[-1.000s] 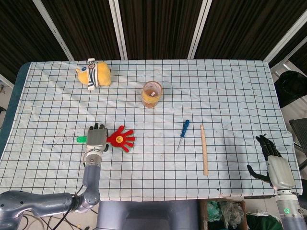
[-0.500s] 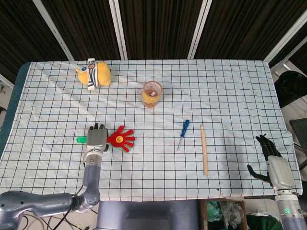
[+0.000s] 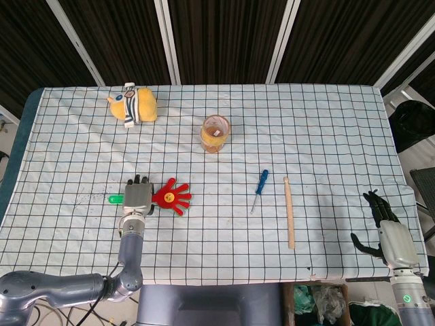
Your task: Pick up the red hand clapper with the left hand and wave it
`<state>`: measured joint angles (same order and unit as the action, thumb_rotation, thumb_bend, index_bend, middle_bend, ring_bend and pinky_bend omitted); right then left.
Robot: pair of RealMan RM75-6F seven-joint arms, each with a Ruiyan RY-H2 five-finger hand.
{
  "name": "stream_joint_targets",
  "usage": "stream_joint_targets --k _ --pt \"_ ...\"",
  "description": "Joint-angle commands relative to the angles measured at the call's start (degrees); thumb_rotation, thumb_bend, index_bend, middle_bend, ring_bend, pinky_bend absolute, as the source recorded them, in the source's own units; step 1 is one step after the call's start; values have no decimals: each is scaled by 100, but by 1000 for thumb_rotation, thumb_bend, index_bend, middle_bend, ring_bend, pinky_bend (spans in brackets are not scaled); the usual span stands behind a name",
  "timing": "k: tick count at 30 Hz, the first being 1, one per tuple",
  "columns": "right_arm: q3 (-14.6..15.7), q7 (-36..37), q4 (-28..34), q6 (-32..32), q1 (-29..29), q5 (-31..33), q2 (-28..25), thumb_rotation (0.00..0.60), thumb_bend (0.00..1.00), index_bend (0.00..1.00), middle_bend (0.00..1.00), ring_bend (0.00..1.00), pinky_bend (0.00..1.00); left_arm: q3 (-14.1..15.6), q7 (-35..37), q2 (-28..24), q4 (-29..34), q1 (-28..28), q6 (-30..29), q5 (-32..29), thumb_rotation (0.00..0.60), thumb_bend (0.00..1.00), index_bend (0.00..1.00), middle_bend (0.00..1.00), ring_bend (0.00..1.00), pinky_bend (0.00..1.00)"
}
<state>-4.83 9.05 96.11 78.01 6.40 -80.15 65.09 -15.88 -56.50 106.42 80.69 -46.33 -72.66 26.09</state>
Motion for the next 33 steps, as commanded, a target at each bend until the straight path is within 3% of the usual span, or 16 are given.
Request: stream_joint_targets --k 1,7,18,26,33 --pt "1 4 2 -3 0 1 -1 600 282 0 0 5 175 0 6 4 -7 2 -3 10 600 310 440 190 73 183" --pt "2 1 9 -8 0 3 -5 600 283 0 0 5 175 -6 42 20 -30 17 -20 48 600 391 489 242 128 250" --pt "2 -1 17 -15 1 10 -7 600 287 0 0 5 175 -52 723 98 -133 142 -77 663 600 537 577 388 254 344" --pt "3 -42 24 -15 -2 25 -4 600 293 0 0 5 175 -101 1585 147 -149 289 -120 1364 600 613 567 549 422 580" --pt "-1 -53 28 -6 -4 28 -1 600 294 0 0 5 175 -123 2489 205 -196 425 -226 2135 600 669 646 708 584 755"
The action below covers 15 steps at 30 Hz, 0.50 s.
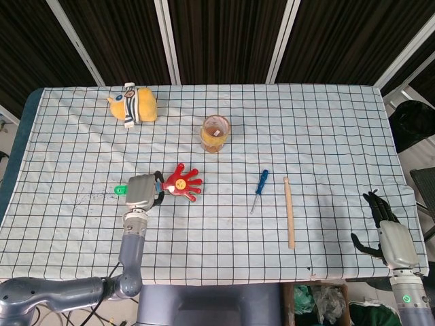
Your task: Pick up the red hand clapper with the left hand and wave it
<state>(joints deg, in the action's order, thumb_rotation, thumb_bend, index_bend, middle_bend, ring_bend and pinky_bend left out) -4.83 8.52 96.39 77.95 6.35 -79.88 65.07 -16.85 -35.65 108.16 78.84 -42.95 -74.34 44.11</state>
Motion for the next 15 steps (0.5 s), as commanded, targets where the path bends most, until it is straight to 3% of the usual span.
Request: stream_joint_targets --k 1,9,15 --pt "-1 0 -2 -1 0 2 1 600 295 0 0 5 175 -42 518 32 3 103 -72 414 600 675 651 721 599 767" --pt "-8 6 -1 -3 -2 18 -2 600 297 0 0 5 175 -211 1689 -103 383 294 -101 1076 600 698 648 766 670 863" --pt "-10 7 -1 -2 -3 22 -3 600 298 0 0 5 175 -181 2730 -430 927 550 -72 1679 600 711 629 793 722 944"
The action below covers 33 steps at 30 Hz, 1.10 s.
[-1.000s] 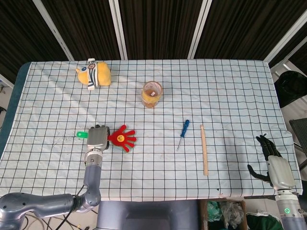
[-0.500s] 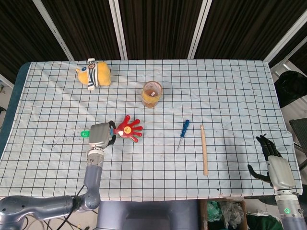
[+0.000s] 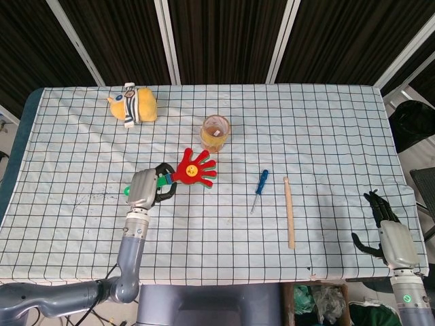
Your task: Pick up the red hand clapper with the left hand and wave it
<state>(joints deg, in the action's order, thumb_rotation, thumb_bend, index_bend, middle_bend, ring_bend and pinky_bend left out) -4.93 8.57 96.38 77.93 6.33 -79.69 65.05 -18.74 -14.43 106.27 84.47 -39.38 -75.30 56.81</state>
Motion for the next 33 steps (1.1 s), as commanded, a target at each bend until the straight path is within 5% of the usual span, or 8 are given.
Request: stream_joint_targets --k 1,13,19,24,25,26,30,33 --pt "-1 3 1 1 -2 3 -2 600 298 0 0 5 175 28 774 -305 439 230 47 504 600 713 626 794 730 956" --pt "2 -59 -10 41 -10 -26 9 600 301 0 0 5 175 537 3561 -1324 897 834 -549 2781 600 810 610 800 763 993" --pt "-5 -82 -11 52 -15 -13 16 600 303 0 0 5 175 556 3904 -1407 542 918 -881 3151 600 810 607 805 766 993" --pt "-7 -83 -4 54 -17 -7 18 600 303 0 0 5 175 424 2942 -1663 830 949 -200 2078 600 804 609 808 767 993" --pt "-8 -82 -4 56 -17 -8 17 600 303 0 0 5 175 379 2500 -1774 982 936 68 1611 600 800 609 808 767 993" --pt "-7 -91 -13 62 -15 -24 18 600 303 0 0 5 175 419 1064 -2091 1130 818 704 392 600 792 609 808 767 993" --pt "-4 -89 -26 72 -17 -40 27 600 303 0 0 5 175 100 -1014 -2290 1957 438 488 -1676 600 773 611 808 767 993" --pt "-8 -85 -30 70 -16 -33 26 600 304 0 0 5 175 -45 -1379 -2228 2219 309 227 -2162 600 770 611 808 767 993"
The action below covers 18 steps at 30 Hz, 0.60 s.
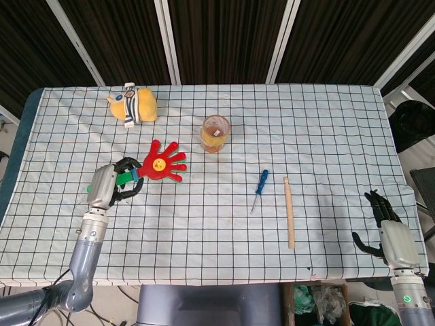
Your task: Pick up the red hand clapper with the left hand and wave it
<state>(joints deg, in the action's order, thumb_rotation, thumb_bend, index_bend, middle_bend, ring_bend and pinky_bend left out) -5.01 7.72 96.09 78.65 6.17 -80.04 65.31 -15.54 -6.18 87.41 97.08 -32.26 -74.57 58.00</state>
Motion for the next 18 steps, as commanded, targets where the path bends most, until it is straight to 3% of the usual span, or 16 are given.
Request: stream_joint_targets --k 1,3,5,8,10,15,18 --pt "0 1 -1 -5 1 4 -1 600 304 0 0 5 175 -393 -2158 -333 1024 -406 140 -2270 600 770 612 808 767 993" --pt "0 4 3 -11 1 10 -2 600 304 0 0 5 175 -438 -1902 -312 1122 -369 162 -2070 600 770 612 808 767 992" --pt "-1 0 4 -14 2 14 -4 600 304 0 0 5 175 -446 -1173 -315 1246 -244 381 -1393 600 770 612 808 767 991" --pt "1 -7 6 -16 3 11 -5 600 304 0 0 5 175 -390 570 -403 1350 43 831 202 600 770 612 807 767 989" --pt "1 -11 5 -9 1 5 -2 600 304 0 0 5 175 -276 1236 -337 1178 168 673 1111 600 770 611 807 767 988" --pt "1 -9 5 -1 -1 -2 -3 600 305 0 0 5 175 -75 2213 -106 804 298 93 2424 600 770 612 807 767 986" --pt "6 -4 3 -5 0 -11 -2 600 305 0 0 5 175 -7 2545 -11 592 325 -220 2882 600 770 612 808 767 986"
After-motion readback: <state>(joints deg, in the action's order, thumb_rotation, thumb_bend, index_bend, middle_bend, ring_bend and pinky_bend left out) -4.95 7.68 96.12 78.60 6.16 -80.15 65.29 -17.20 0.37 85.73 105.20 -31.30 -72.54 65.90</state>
